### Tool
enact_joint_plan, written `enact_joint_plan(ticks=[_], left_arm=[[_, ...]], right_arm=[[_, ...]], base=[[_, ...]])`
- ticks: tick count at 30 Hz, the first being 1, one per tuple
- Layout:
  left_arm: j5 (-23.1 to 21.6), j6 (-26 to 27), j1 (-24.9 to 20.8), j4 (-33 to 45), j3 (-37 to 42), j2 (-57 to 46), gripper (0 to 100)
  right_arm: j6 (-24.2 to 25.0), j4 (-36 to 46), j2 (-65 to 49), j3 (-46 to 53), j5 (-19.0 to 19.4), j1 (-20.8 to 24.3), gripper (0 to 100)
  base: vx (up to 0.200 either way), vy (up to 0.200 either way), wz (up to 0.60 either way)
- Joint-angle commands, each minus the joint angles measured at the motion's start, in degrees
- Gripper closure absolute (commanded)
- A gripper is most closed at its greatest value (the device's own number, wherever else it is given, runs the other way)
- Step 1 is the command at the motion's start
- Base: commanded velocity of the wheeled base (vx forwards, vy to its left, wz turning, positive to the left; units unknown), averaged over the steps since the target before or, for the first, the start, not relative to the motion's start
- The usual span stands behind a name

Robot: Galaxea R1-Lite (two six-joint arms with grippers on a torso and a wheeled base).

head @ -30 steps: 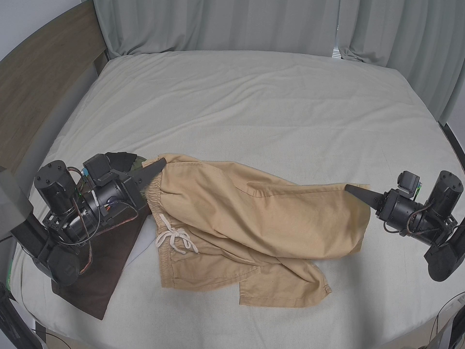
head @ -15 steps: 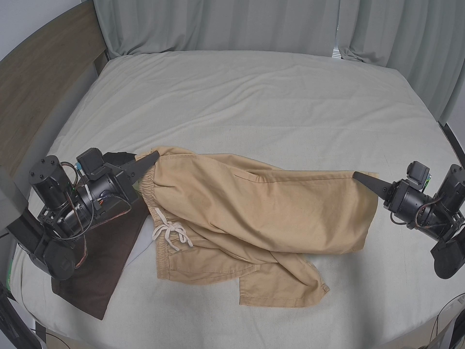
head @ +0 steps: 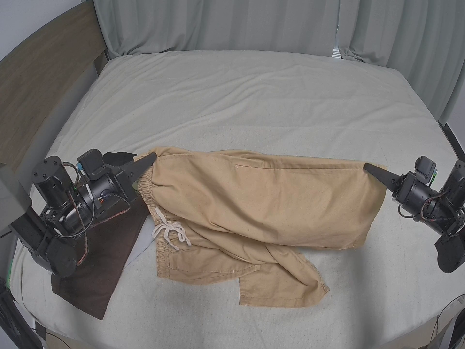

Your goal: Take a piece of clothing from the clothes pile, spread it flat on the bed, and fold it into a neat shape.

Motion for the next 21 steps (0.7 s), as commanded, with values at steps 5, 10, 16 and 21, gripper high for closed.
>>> enact_joint_plan(ticks=[5,10,16,21], left_arm=[[0.0,0.1,1.1,0.0,-0.3,-0.2,100],[0.1,0.1,1.8,0.0,-0.3,-0.6,100],[0.0,0.2,2.0,0.0,0.2,-1.5,100],[0.0,0.6,2.4,0.0,-0.7,-1.5,100]], right_arm=[[0.0,0.0,0.2,-0.9,0.0,-0.2,100],[0.0,0.0,0.2,-1.5,0.0,0.1,100],[0.0,0.0,2.4,-4.2,-0.1,0.1,100],[-0.1,0.0,3.0,-4.4,-0.1,-0.2,100]], base=[[0.000,0.000,0.00],[0.000,0.000,0.00],[0.000,0.000,0.00],[0.000,0.000,0.00]])
